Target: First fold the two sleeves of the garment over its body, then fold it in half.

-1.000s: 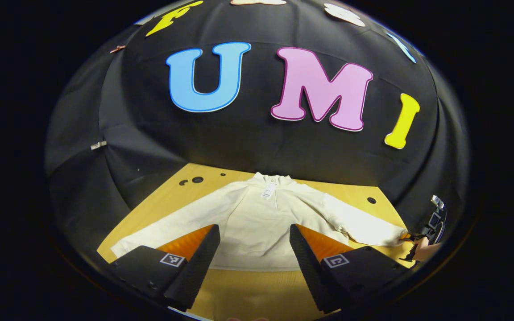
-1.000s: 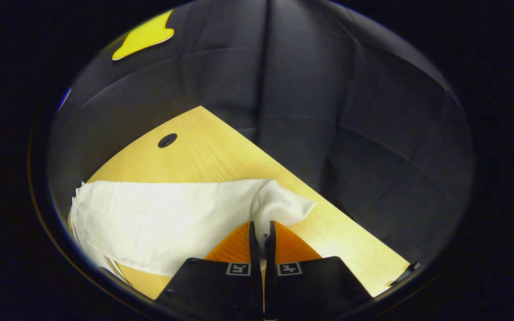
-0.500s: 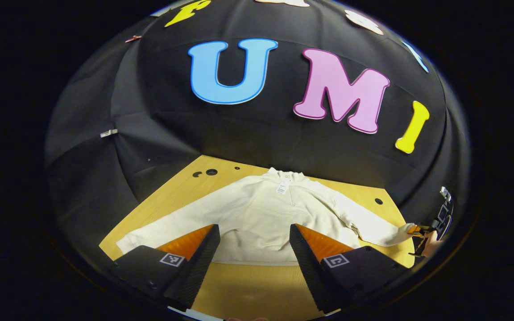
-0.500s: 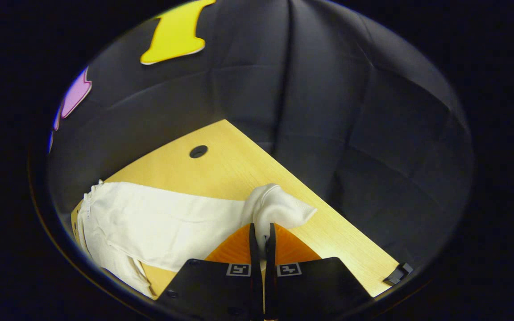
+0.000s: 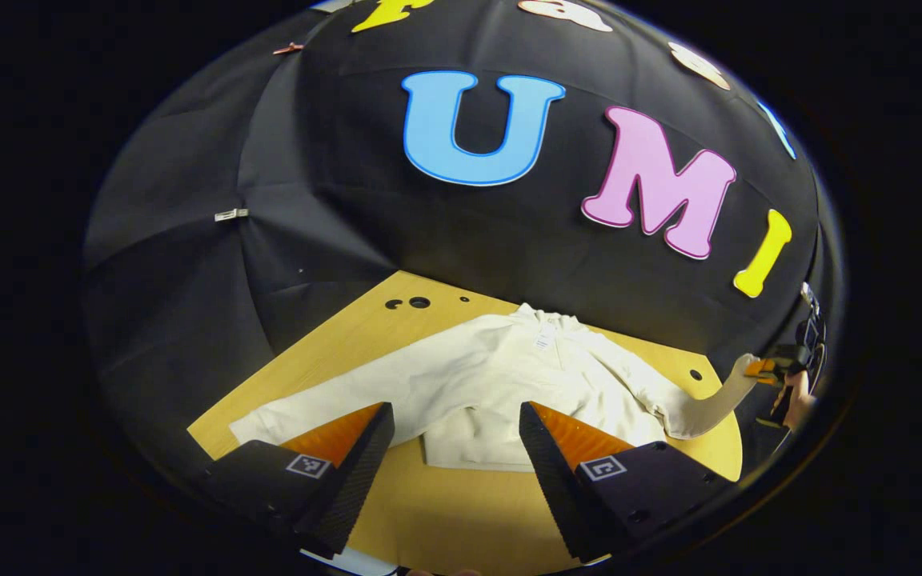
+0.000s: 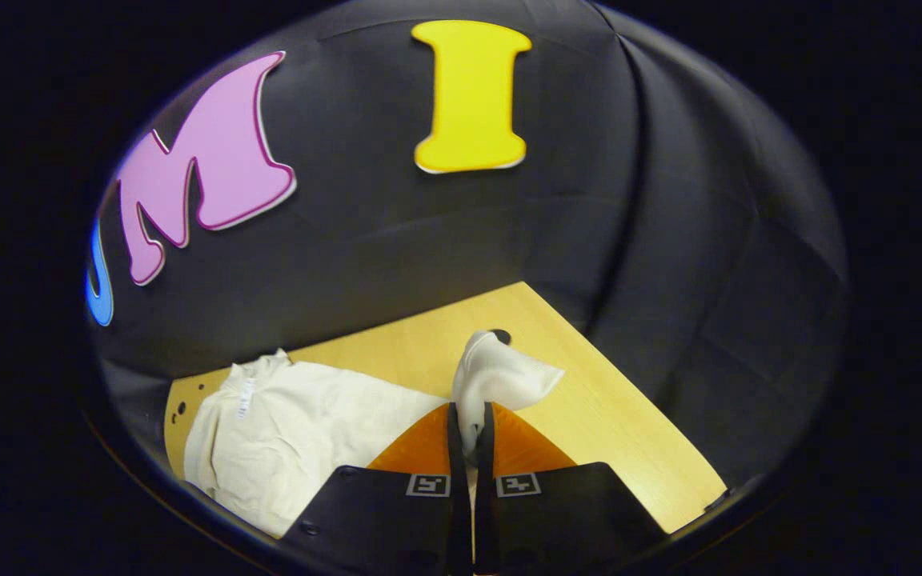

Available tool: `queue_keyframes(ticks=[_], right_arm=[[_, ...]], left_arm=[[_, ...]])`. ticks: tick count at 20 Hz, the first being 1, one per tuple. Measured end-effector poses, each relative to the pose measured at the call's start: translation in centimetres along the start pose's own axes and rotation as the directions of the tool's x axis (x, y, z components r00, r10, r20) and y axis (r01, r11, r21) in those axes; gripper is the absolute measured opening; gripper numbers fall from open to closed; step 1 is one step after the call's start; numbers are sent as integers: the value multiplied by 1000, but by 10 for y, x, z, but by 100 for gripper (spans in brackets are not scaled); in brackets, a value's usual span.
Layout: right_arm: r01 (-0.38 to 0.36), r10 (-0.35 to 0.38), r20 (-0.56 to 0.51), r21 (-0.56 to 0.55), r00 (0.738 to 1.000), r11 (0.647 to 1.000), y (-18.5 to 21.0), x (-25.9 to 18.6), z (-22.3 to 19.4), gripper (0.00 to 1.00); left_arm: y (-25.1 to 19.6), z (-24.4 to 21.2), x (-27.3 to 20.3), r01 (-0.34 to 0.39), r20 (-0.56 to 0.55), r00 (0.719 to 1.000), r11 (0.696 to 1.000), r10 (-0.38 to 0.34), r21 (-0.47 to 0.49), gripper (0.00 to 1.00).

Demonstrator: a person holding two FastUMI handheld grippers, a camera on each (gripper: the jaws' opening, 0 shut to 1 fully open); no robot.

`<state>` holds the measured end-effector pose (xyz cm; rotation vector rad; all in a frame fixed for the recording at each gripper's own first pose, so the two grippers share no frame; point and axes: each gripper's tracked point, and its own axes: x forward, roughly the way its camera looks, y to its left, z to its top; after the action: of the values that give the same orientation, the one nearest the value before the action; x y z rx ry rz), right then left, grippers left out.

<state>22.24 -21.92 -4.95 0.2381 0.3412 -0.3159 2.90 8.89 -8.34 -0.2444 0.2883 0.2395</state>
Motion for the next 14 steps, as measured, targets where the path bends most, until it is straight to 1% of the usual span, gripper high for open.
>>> queue_keyframes(ticks=[4, 6, 11, 14], right_arm=[[-79, 80, 8, -76, 997, 994, 81, 8, 19, 6], [-129, 129, -2, -89, 992, 988, 125, 16, 19, 6], [-240, 235, -54, -101, 970, 966, 222, 35, -4, 6], [-305, 295, -91, -146, 951, 941, 277, 42, -23, 6]], left_arm=[[18, -2, 4, -17, -10, 1000, 998, 17, -66, 97], [25, -5, 6, -31, -19, 999, 995, 29, -93, 97], [42, -2, 12, -61, -23, 998, 991, 58, -116, 97], [47, 5, 8, -68, -9, 998, 990, 68, -123, 97]])
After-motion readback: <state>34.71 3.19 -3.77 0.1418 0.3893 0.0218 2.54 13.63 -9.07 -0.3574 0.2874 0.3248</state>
